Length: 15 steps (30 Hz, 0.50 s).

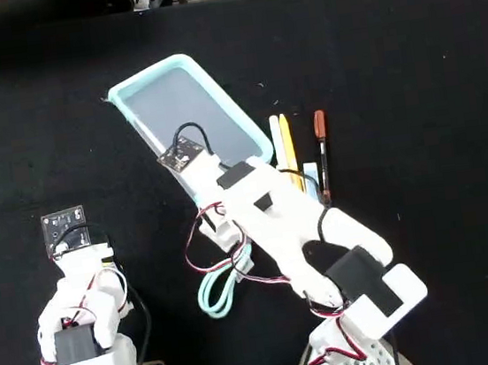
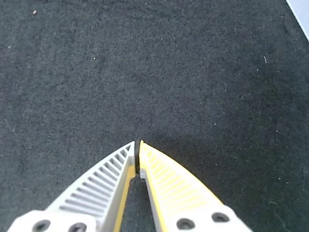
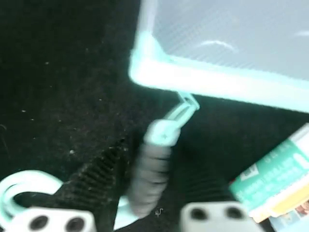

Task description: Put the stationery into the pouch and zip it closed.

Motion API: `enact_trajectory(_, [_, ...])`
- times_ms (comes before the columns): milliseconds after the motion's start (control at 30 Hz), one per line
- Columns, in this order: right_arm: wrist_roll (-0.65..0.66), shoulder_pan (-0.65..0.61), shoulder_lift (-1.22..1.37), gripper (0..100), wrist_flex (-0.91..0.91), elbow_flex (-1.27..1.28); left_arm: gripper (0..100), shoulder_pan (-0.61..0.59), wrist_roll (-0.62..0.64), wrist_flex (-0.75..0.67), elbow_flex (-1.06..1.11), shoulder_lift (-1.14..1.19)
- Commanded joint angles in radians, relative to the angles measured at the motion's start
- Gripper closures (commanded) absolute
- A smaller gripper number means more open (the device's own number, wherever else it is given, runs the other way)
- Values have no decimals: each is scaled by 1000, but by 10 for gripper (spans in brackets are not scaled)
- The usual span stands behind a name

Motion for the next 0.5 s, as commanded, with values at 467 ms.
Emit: enact_trajectory(467, [132, -3, -572, 986, 58, -25, 887, 105, -299, -450, -104, -9])
